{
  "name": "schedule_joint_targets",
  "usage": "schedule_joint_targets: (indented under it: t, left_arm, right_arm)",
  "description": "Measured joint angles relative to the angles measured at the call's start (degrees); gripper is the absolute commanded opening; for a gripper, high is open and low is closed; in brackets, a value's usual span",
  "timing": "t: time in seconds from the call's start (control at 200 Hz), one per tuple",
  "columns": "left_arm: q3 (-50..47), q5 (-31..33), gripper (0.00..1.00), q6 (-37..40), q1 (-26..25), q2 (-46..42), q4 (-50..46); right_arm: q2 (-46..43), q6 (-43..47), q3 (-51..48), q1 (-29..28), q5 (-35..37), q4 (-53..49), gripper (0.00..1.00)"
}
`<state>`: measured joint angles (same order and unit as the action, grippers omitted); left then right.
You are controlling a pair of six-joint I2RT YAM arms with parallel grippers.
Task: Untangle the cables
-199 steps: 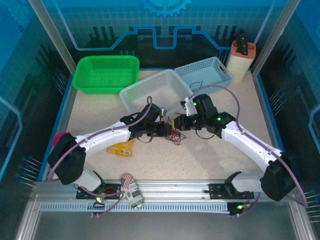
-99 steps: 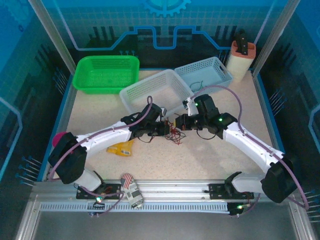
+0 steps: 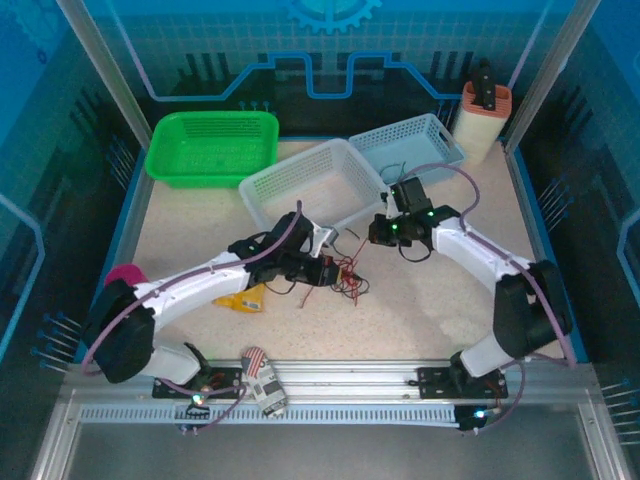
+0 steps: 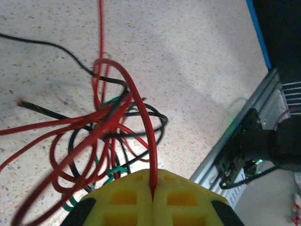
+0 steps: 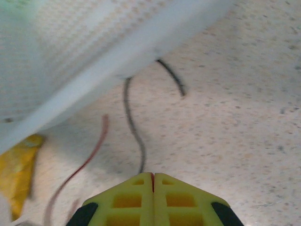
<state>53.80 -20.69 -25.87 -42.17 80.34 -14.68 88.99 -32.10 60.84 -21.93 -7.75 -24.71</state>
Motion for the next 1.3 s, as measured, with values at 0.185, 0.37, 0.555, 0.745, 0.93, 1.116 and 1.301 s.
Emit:
schedule_joint_targets:
  t: [0.185,0.37,0.555,0.745,0.93,1.116,1.301]
  left_arm:
    - [-0.02,-1.03,0.0,1.01,0.0,-2.64,0.83]
    - [-0.44,-0.63,0.0,0.96,0.15,-4.13,1.33]
    - [-1.18,0.92,0.0,0.52,1.03,-4.39,3.78]
    - [-1.18,1.38,0.0,0.28,1.18,0.0,6.82]
    - [-1.16,2.89,0.0,0.28,1.18,1.42,7.5]
    - [-1.11,3.08,0.0,0.17,1.18,1.7,7.91]
    - [-1.07,3.06,0.0,-0.35,1.18,2.45,8.17]
  right_arm:
    - [6.25,-0.02,-0.09,0.63,4.24,0.15,0.0]
    - [6.99,-0.07,-1.49,0.63,6.01,0.46,0.0]
    - [1.86,0.37,-5.4,0.68,2.6,3.48,0.41]
    - [-11.08,3.69,-8.79,4.33,-5.62,6.6,0.67]
    - [-21.64,9.05,-9.16,5.97,-12.41,4.15,0.66]
    - [-22.97,9.33,-9.31,-0.37,-11.96,-3.63,0.63]
    - [-22.56,6.6,-11.98,-10.16,-9.77,-7.19,0.59]
